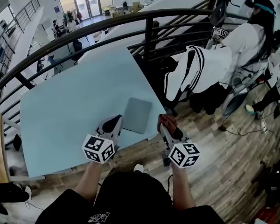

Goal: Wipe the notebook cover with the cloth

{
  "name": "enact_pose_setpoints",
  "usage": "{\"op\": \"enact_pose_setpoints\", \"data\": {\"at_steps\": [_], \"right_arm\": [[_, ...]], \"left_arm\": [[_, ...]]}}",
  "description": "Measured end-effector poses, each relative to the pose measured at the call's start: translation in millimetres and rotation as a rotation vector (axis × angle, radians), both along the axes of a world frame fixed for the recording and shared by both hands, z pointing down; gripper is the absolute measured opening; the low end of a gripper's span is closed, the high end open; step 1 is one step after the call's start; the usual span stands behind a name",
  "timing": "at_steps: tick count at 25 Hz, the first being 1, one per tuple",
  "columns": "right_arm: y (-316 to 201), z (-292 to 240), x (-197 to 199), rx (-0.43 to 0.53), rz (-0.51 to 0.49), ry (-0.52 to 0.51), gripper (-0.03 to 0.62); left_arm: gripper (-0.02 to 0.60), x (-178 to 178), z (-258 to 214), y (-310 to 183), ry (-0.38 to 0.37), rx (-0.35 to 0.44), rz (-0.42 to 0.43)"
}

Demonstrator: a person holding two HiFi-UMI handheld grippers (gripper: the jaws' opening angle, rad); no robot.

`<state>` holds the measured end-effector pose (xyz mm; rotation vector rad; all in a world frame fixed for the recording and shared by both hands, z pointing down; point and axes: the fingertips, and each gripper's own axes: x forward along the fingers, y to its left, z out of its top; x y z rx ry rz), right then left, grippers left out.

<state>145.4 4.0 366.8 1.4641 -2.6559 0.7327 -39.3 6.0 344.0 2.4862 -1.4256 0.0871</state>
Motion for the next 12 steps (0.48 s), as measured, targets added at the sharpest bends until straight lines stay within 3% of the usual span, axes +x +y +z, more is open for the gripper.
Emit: {"op": "enact_pose_setpoints", "data": {"at_steps": [12], "right_arm": [[-29.5,27.2,-23.1,-0.073,-0.052,-0.056,0.149]], "left_arm": [[0.009,-2.7,21.9,-22.6,-0.038,-0.049,-0.007]]}}
